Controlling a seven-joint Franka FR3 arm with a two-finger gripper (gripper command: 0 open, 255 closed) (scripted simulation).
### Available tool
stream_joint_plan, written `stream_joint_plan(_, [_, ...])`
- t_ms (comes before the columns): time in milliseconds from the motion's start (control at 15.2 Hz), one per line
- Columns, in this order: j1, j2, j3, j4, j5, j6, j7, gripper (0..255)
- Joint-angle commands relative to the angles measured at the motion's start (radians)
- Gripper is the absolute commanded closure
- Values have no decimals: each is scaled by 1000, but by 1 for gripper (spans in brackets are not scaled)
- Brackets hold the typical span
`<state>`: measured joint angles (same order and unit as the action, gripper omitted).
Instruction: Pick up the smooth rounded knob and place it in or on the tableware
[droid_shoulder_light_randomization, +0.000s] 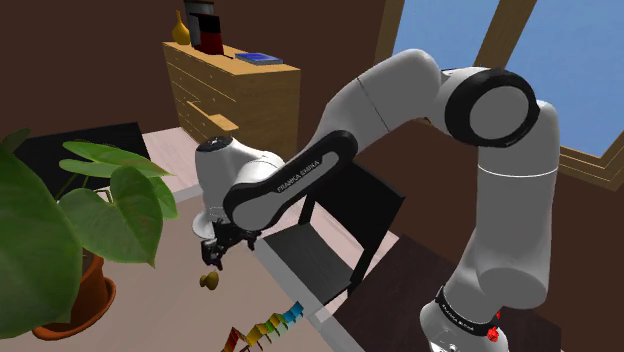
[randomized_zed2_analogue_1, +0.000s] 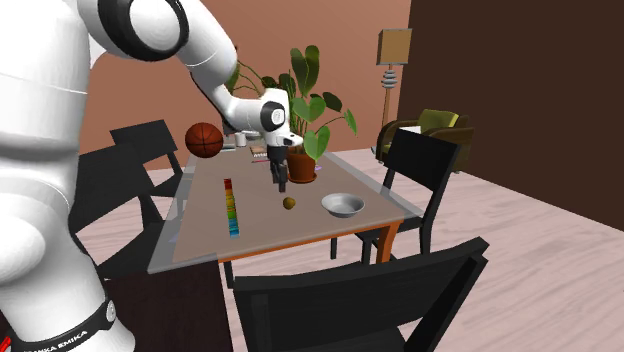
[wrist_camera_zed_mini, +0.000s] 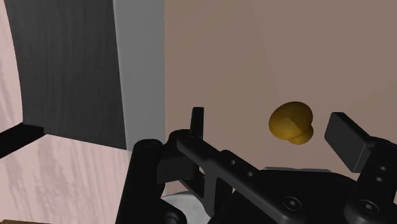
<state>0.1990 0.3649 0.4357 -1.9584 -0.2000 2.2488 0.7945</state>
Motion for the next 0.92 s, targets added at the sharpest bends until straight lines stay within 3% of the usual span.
stream_joint_plan(0, [37, 83, -18, 77, -45, 3, 49, 0])
stream_joint_plan(396, [140, 309, -75, 340, -124, -33, 131, 0])
stream_joint_plan(858, [150, 367, -94, 337, -146, 28, 144, 0])
